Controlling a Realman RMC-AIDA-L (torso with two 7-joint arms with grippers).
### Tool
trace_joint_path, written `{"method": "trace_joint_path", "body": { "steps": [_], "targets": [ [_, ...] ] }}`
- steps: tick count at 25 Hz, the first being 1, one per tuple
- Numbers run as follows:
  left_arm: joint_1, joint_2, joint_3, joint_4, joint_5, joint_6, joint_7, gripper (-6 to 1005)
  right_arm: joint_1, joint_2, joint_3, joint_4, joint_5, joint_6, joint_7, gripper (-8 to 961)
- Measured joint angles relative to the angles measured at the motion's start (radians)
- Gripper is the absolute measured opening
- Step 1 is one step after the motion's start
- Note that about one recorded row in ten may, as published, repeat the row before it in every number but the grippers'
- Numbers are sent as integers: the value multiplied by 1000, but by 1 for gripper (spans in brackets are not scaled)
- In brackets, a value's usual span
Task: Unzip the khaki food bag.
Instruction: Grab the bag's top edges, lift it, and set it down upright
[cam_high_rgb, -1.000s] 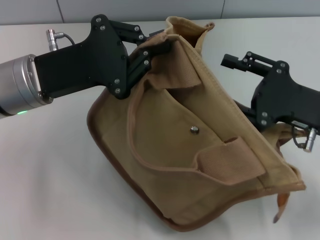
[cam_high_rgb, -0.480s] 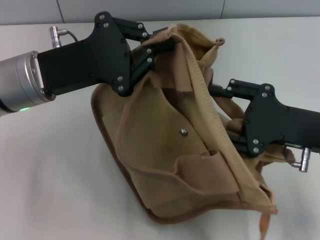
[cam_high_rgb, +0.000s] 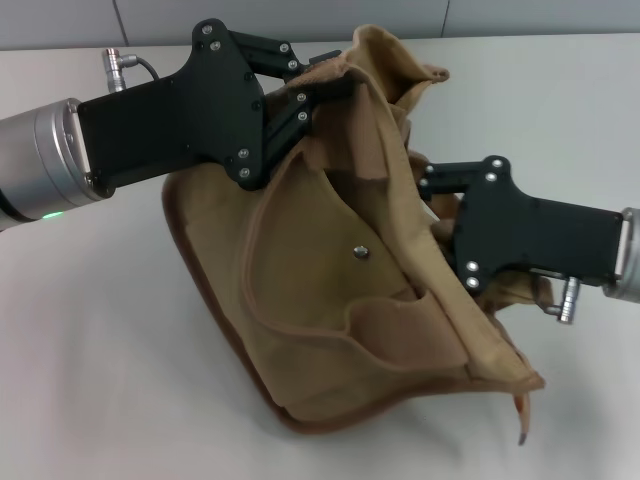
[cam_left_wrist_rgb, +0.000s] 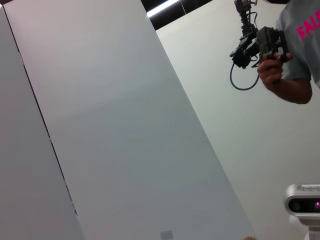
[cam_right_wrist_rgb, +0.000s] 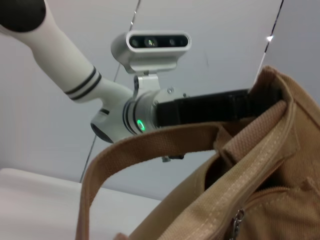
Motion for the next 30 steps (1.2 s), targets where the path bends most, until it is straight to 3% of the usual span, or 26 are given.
{"method": "trace_joint_path", "body": {
  "steps": [21, 30],
  "targets": [
    [-2, 0, 0, -1, -1, 6, 2, 101, 14, -3, -93, 1, 95, 75, -25, 328],
    [-1, 0, -1, -3, -1, 3, 4, 104, 1, -1, -93, 5, 103, 69, -80, 164]
  ]
}}
